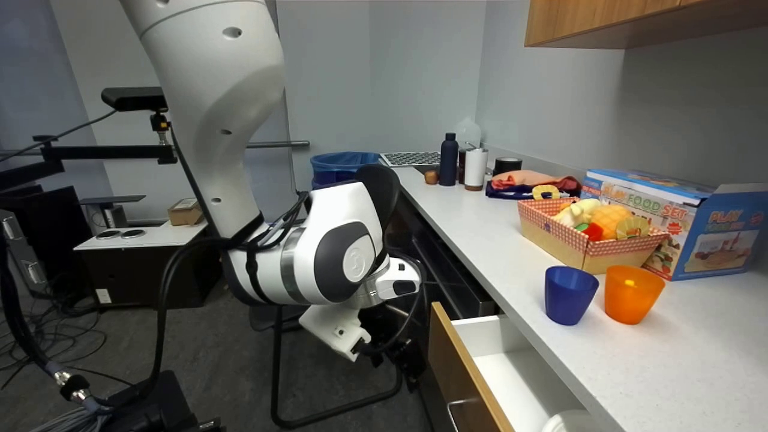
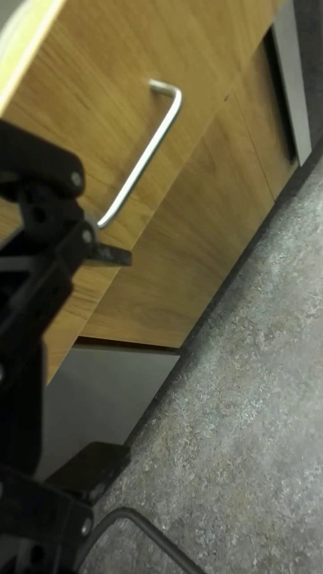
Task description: Close the open drawer
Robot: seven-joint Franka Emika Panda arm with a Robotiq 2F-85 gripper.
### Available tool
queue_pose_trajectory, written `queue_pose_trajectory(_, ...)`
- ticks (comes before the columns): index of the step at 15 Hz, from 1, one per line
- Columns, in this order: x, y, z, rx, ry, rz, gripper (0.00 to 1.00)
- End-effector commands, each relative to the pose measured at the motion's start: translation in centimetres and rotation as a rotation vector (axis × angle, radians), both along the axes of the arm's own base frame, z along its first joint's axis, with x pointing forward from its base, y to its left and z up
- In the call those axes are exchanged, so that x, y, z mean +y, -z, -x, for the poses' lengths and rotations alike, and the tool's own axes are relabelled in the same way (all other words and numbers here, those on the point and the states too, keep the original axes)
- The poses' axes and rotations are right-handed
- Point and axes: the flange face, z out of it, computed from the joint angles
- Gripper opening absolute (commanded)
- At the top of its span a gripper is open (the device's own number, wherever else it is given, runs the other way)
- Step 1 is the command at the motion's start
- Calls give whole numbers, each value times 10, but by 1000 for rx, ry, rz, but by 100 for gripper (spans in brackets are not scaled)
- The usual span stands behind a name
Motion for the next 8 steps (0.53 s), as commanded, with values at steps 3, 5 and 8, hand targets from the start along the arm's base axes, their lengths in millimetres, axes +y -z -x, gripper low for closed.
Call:
queue_pose_trajectory(3, 2, -4, 14, -3, 93, -48, 100)
queue_pose_trajectory(5, 2, -7, 17, -8, 112, -60, 100)
queue_pose_trajectory(8, 2, -9, 18, -10, 117, -64, 100)
